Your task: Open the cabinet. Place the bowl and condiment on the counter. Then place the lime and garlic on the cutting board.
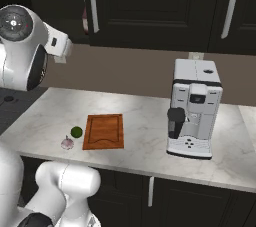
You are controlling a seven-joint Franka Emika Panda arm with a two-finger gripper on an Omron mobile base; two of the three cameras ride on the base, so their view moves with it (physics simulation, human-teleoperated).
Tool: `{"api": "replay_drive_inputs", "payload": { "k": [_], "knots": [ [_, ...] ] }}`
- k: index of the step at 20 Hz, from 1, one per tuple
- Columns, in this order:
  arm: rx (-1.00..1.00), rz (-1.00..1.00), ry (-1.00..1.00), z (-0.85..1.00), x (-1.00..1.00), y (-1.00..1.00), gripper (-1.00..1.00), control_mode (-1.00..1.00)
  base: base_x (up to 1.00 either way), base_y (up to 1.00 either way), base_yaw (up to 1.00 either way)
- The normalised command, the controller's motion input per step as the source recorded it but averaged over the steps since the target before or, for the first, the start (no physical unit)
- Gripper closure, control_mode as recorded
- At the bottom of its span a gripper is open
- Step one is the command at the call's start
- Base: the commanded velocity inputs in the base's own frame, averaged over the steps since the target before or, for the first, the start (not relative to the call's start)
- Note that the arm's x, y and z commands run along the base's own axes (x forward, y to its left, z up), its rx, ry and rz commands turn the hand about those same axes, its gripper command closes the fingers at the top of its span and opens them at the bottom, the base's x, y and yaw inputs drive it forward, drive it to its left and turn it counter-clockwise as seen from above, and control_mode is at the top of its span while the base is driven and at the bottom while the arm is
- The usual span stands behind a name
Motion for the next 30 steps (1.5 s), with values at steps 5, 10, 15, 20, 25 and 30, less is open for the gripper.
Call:
{"api": "replay_drive_inputs", "payload": {
  "k": [5, 10, 15, 20, 25, 30],
  "knots": [
    [0.0, -0.42, -0.02, 0.01, 0.12, -0.25, -1.0, -1.0, 0.0, 0.0, 0.0],
    [0.01, -0.26, -0.06, 0.05, 0.19, -0.33, -1.0, -1.0, 0.0, 0.0, 0.0],
    [0.05, -0.1, -0.01, 0.08, 0.41, -0.21, -1.0, -1.0, 0.0, 0.0, 0.0],
    [0.06, -0.04, 0.0, 0.1, 0.45, -0.14, -1.0, -1.0, 0.0, 0.0, 0.0],
    [0.08, 0.0, 0.03, 0.2, 0.35, -0.18, -1.0, -1.0, 0.0, 0.0, 0.0],
    [0.05, 0.0, 0.01, 0.18, 0.19, -0.1, -1.0, -1.0, 0.0, 0.0, 0.0]
  ]
}}
